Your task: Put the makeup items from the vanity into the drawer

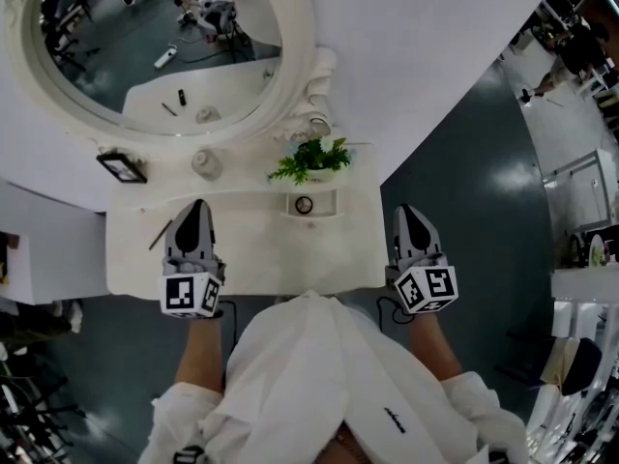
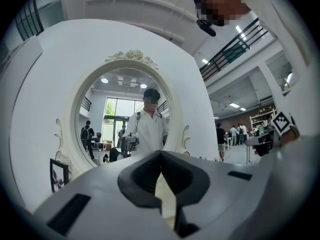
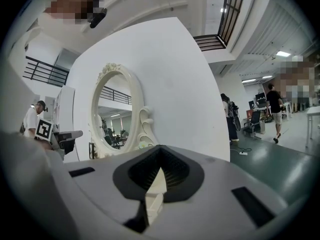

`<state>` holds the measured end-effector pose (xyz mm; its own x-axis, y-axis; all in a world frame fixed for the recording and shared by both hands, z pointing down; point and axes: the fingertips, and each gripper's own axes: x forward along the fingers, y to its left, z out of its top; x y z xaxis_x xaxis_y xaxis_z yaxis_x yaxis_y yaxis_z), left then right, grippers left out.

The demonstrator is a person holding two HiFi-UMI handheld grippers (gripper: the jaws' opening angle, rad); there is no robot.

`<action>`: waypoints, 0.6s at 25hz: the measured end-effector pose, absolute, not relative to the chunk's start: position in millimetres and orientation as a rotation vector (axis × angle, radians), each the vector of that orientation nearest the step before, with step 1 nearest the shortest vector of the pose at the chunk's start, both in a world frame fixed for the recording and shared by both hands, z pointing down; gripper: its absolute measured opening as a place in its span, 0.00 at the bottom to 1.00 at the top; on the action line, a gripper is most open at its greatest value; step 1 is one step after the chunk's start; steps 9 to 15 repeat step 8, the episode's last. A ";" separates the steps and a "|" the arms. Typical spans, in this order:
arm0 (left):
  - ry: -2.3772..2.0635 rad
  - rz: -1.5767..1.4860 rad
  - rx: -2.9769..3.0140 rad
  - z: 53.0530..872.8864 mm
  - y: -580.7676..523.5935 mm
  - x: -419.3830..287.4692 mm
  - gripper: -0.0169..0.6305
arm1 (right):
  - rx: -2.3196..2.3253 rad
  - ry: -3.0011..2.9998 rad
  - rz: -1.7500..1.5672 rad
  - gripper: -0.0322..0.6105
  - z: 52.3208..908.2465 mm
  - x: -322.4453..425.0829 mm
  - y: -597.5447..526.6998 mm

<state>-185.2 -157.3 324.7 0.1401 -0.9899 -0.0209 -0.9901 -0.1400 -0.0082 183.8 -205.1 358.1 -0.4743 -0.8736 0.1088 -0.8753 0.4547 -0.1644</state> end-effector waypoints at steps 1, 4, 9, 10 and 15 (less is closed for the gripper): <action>2.043 0.016 -2.360 324.7 -158.0 -184.3 0.07 | 1.606 -2.672 0.311 0.07 358.2 183.7 -205.7; 2.036 0.015 -2.370 325.2 -160.0 -182.3 0.07 | 1.597 -2.678 0.309 0.07 358.0 182.3 -206.7; 2.027 0.015 -2.374 325.0 -161.5 -181.0 0.07 | 1.590 -2.683 0.307 0.07 358.0 179.8 -207.3; 2.027 0.015 -2.374 325.0 -161.5 -181.0 0.07 | 1.590 -2.683 0.307 0.07 358.0 179.8 -207.3; 2.027 0.015 -2.374 325.0 -161.5 -181.0 0.07 | 1.590 -2.683 0.307 0.07 358.0 179.8 -207.3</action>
